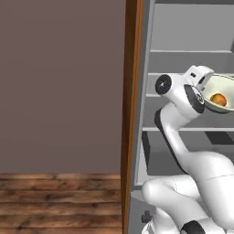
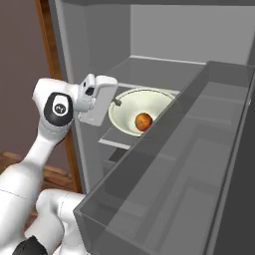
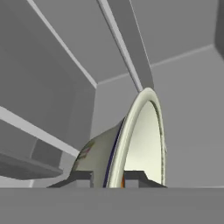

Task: Move the mug from next to the sink to the open cabinet. Then, move the bowl with the peach to the fridge to clear the area for faucet cleaning.

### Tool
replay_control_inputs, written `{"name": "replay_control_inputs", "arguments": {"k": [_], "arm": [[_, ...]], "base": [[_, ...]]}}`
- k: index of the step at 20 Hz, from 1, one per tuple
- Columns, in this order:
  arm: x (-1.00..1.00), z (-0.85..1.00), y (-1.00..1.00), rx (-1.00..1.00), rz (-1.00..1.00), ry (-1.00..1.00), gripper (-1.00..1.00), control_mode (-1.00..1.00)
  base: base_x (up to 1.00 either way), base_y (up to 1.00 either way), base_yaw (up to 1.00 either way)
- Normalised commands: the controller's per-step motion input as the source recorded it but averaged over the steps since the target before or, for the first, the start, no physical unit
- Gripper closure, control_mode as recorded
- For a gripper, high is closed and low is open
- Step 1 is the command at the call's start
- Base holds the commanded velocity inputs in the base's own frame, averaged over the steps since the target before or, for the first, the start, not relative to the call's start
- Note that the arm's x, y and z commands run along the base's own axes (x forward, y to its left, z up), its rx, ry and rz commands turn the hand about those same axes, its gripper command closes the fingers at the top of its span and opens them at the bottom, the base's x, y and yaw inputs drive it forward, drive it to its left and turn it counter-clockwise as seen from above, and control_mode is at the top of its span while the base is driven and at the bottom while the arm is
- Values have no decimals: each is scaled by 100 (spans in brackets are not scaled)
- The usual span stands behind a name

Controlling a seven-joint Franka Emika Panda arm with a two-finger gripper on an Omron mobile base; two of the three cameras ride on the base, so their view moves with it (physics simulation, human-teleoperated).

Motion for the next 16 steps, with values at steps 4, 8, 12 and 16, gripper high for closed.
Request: {"name": "replay_control_inputs", "arguments": {"k": [4,8,12,16], "arm": [[-46,0,-2,0,1,-5,100,-100],[0,56,-4,-5,16,-17,100,-100],[-1,70,0,-6,21,-5,100,-100],[0,79,0,-4,20,2,100,-100]], "base": [[0,0,0],[0,0,0],[0,0,0],[0,0,0]]}}
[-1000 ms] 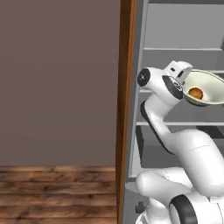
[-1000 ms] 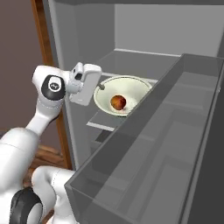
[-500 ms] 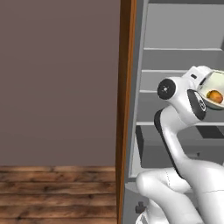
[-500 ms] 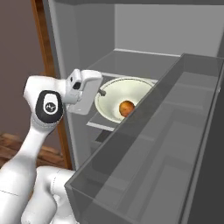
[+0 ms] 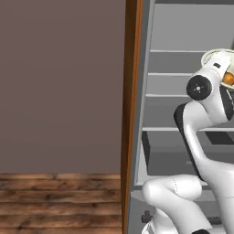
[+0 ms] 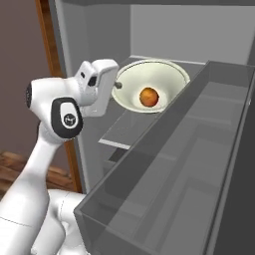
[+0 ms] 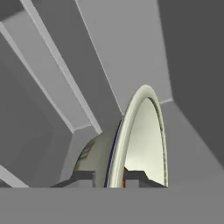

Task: Move the mug from next to the sink to the open cabinet. Then, move the bowl with the peach to the fridge to clear the area for faucet cleaning.

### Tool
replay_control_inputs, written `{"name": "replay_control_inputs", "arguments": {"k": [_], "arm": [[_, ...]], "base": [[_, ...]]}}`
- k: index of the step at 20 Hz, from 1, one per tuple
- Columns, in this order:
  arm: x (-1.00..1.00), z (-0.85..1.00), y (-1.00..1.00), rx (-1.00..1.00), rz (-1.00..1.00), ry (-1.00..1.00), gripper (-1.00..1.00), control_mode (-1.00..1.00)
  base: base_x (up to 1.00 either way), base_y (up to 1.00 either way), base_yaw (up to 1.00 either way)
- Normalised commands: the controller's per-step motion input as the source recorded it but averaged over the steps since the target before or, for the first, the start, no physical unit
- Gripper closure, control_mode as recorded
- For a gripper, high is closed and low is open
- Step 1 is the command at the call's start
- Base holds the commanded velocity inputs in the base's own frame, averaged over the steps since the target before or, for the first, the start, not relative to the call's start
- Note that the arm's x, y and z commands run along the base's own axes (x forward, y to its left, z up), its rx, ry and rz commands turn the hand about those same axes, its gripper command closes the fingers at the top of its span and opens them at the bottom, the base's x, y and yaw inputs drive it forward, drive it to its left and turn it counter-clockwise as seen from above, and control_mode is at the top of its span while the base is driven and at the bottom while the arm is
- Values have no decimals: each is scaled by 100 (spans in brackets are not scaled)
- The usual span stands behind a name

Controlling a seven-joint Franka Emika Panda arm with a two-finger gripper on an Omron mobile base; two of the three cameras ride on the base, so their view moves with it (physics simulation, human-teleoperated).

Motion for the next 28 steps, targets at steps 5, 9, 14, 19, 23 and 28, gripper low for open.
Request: {"name": "replay_control_inputs", "arguments": {"k": [5,9,14,19,23,28], "arm": [[3,90,1,-7,15,16,100,-100],[7,11,3,-7,12,16,100,-100],[6,-17,0,0,0,3,100,-100],[35,0,-1,0,0,0,100,-100],[49,-6,-4,0,0,0,100,-100],[48,-31,-11,0,2,3,100,-100]], "base": [[0,0,0],[0,0,0],[0,0,0],[0,0,0],[0,0,0],[0,0,0]]}}
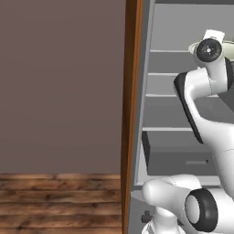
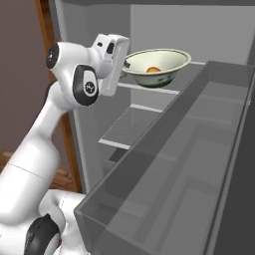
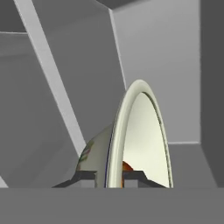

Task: Move the mug from next to the sink to the open cabinet. Then, move the bowl with the peach to the fridge to clear the area for faucet cleaning.

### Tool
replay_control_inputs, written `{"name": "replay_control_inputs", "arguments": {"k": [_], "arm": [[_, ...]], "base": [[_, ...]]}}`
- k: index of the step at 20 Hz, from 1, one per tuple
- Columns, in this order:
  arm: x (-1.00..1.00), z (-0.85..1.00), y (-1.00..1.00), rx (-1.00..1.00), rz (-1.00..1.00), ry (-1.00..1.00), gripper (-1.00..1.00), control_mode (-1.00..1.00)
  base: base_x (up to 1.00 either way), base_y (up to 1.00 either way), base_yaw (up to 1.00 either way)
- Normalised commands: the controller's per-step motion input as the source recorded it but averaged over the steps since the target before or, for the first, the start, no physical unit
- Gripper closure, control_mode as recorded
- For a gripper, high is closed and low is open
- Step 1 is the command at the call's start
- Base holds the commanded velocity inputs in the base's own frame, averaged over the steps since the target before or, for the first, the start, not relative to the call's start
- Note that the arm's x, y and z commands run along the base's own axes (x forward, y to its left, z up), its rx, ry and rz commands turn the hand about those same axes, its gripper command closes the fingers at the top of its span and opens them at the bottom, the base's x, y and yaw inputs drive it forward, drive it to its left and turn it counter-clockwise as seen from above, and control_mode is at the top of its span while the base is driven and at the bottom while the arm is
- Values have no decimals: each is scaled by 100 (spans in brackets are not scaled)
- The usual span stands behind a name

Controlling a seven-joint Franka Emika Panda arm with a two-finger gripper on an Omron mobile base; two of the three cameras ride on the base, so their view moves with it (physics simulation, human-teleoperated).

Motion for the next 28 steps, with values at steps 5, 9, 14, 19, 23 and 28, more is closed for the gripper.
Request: {"name": "replay_control_inputs", "arguments": {"k": [5,9,14,19,23,28], "arm": [[55,-24,-18,1,2,3,100,-100],[50,-4,-23,8,3,0,100,-100],[45,0,-24,12,3,0,100,-100],[47,0,-17,12,1,0,100,-100],[42,-1,-13,8,0,0,100,-100],[35,0,-2,4,0,0,-100,-100]], "base": [[0,0,0],[0,0,0],[0,0,0],[0,0,0],[0,0,0],[0,0,0]]}}
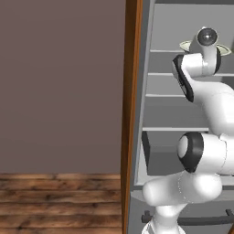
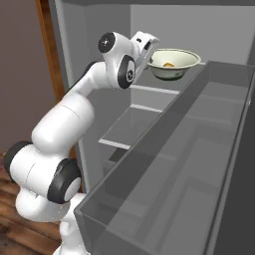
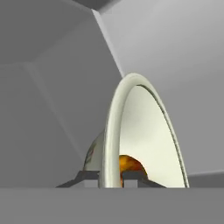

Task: Move the mug from next to the sink to the open cabinet. Then, move the bowl with the peach to the fridge to clear the area for faucet cleaning.

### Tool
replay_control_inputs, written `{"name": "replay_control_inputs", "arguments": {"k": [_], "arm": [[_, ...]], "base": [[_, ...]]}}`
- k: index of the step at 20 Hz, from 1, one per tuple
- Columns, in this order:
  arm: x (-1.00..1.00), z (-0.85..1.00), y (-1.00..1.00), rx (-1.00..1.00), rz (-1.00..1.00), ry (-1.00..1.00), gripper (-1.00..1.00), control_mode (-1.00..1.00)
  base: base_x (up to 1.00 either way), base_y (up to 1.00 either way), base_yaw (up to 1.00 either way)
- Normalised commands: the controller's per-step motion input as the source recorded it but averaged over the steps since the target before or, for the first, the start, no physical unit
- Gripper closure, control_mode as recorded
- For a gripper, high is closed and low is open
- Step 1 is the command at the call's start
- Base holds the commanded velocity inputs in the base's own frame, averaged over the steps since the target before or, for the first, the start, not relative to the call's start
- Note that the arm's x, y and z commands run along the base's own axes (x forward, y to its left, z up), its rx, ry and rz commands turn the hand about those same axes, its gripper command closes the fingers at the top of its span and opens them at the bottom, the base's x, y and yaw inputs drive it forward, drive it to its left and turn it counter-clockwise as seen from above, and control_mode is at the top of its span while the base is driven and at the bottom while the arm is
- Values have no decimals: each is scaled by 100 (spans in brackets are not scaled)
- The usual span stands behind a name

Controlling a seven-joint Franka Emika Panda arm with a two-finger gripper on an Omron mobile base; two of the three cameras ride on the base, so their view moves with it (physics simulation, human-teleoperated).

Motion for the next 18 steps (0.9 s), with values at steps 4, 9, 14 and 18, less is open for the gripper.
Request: {"name": "replay_control_inputs", "arguments": {"k": [4,9,14,18], "arm": [[-10,0,0,0,0,0,-100,-100],[-37,0,16,0,0,-1,-100,-100],[-94,-1,84,-6,1,-1,-100,-100],[-100,-2,100,-12,0,-6,-100,-100]], "base": [[0,0,0],[0,0,0],[0,0,0],[0,0,0]]}}
